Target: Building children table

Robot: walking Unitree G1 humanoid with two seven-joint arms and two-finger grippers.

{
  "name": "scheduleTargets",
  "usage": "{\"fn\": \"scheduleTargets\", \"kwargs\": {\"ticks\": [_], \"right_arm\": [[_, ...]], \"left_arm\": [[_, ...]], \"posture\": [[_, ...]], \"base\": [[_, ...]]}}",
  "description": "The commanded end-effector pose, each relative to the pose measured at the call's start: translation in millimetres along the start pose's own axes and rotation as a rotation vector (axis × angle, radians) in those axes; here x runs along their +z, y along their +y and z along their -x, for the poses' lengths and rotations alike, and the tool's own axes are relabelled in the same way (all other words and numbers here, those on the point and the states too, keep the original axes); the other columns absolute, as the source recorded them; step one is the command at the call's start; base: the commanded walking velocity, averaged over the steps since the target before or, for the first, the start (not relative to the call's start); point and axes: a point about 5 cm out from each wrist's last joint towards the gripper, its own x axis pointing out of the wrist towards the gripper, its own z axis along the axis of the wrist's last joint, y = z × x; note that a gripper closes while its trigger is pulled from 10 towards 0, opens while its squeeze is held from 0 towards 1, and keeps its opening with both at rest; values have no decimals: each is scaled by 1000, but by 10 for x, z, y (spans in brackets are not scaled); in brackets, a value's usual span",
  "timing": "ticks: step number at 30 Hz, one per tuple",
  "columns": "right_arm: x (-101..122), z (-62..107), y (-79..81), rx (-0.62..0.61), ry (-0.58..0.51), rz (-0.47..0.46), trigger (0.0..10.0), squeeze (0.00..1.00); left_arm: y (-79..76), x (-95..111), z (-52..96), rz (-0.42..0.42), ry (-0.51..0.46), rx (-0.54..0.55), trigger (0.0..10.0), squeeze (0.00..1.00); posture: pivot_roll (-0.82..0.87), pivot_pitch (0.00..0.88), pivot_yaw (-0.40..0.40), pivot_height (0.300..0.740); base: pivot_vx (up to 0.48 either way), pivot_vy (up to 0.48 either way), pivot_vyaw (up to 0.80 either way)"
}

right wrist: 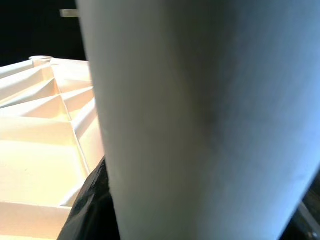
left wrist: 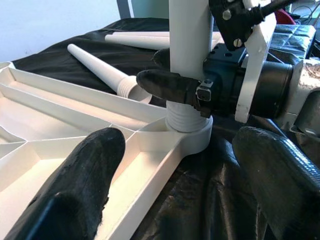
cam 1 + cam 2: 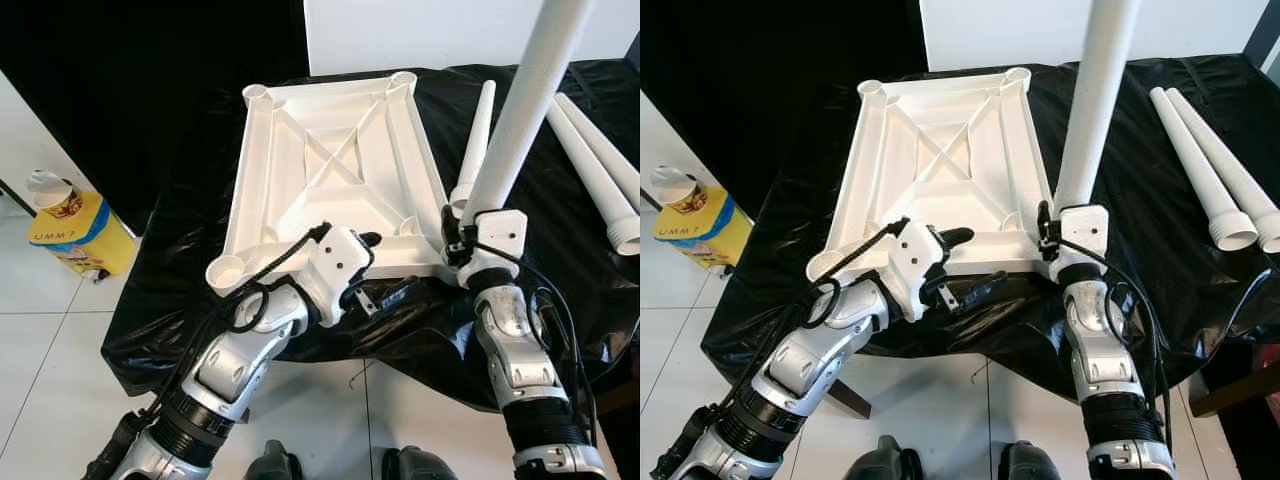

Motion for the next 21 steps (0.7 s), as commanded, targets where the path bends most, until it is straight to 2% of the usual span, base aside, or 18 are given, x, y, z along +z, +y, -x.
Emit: {"fn": "scheduleTargets", "kwargs": {"ticks": [1,9,10,12,13,21], "right_arm": [[-250,108,62,29,126,-7,10000,0],[-296,176,67,86,108,-31,10000,0],[-317,183,50,83,111,-54,10000,0],[-359,162,-2,40,154,-169,10000,0],[-379,154,-12,33,173,-189,10000,0],[-426,136,7,32,225,-231,10000,0]], "left_arm": [[-45,-6,26,-7,1,-73,10000,0],[-34,9,28,-9,-2,-73,10000,0],[-32,12,28,-10,-3,-73,10000,0],[-24,20,26,-13,-4,-73,10000,0],[-21,22,26,-14,-4,-73,10000,0],[-15,27,28,-17,-5,-72,10000,0]], "posture": [[27,123,58,740],[28,123,62,740],[28,123,63,740],[29,122,65,740],[29,122,65,740],[30,123,66,740]], "base": [[0,0,0],[0,0,0],[0,0,0],[0,0,0],[0,0,0],[0,0,0]]}}
